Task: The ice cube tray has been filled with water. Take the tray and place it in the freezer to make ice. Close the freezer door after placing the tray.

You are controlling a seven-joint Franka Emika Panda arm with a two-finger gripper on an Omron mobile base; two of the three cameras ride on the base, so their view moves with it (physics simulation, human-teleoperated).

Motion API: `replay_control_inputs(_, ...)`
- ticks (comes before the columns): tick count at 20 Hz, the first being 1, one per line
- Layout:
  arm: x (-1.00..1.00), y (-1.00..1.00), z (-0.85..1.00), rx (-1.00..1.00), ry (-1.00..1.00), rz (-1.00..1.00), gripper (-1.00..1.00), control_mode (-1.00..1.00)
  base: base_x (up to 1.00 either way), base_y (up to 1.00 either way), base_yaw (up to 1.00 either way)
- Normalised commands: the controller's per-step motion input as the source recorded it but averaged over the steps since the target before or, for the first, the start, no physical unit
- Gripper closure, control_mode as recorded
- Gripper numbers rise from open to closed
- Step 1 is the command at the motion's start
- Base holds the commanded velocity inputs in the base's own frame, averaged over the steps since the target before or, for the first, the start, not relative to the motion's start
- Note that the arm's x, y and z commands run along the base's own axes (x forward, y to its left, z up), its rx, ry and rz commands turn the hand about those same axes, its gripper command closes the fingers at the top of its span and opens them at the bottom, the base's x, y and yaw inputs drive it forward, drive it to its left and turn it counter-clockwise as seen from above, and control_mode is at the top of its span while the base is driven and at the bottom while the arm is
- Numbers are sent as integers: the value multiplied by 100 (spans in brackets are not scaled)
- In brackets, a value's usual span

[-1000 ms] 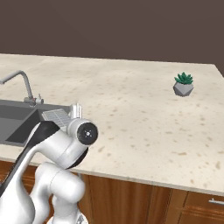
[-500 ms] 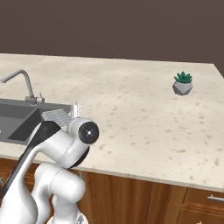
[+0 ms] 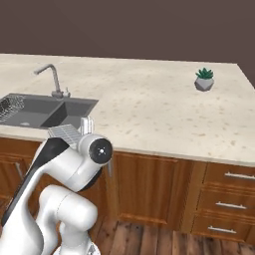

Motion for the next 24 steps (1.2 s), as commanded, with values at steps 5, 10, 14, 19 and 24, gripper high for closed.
replay_control_inputs(5, 0, 0, 0, 0, 0, 0, 100, 100, -67, 1, 2)
replay_control_inputs(10, 0, 0, 0, 0, 0, 0, 100, 100, -16, 32, 12)
replay_control_inputs(14, 0, 0, 0, 0, 0, 0, 100, 100, 0, 45, 36)
replay_control_inputs(19, 0, 0, 0, 0, 0, 0, 100, 100, 10, 61, 49)
replay_control_inputs(24, 0, 0, 0, 0, 0, 0, 100, 100, 26, 55, 63)
